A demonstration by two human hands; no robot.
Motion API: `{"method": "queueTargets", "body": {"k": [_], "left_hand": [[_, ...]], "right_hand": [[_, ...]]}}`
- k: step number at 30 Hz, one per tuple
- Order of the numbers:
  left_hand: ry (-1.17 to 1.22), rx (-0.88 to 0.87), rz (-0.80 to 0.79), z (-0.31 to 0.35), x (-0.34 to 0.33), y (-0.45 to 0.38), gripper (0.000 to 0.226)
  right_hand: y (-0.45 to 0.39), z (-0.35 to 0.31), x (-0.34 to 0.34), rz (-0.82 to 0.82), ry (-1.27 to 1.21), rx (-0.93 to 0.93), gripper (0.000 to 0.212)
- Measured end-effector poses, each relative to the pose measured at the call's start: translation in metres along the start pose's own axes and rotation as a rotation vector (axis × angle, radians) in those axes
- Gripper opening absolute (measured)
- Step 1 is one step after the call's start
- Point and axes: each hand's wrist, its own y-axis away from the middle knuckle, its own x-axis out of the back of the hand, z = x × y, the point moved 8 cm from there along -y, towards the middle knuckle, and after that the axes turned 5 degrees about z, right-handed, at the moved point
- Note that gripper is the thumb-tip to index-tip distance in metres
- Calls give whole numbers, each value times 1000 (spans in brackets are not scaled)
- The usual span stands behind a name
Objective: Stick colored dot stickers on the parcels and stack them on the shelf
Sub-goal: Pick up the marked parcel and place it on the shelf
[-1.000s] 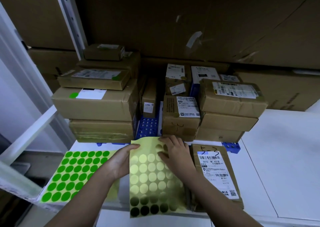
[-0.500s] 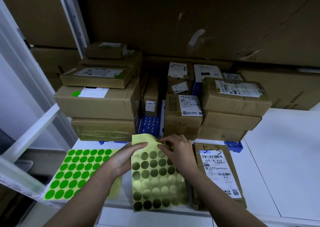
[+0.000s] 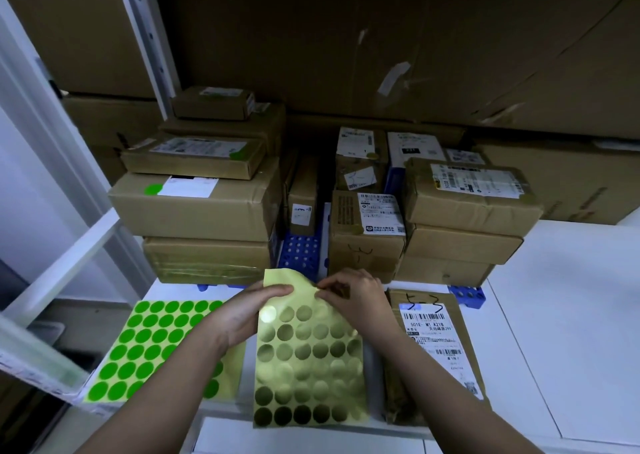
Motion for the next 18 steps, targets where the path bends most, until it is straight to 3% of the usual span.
{"method": "queueTargets", "body": {"k": [11, 14, 18], "left_hand": [[-37, 2, 35, 1, 5, -3, 28], [-27, 4, 15, 0, 4, -4, 37], [-16, 4, 56, -3, 8, -11, 27]], "right_hand": [[0, -5, 2, -17, -51, 57, 10], [1, -8, 5, 49, -33, 108, 10], [6, -19, 11, 156, 97, 246, 8]]}}
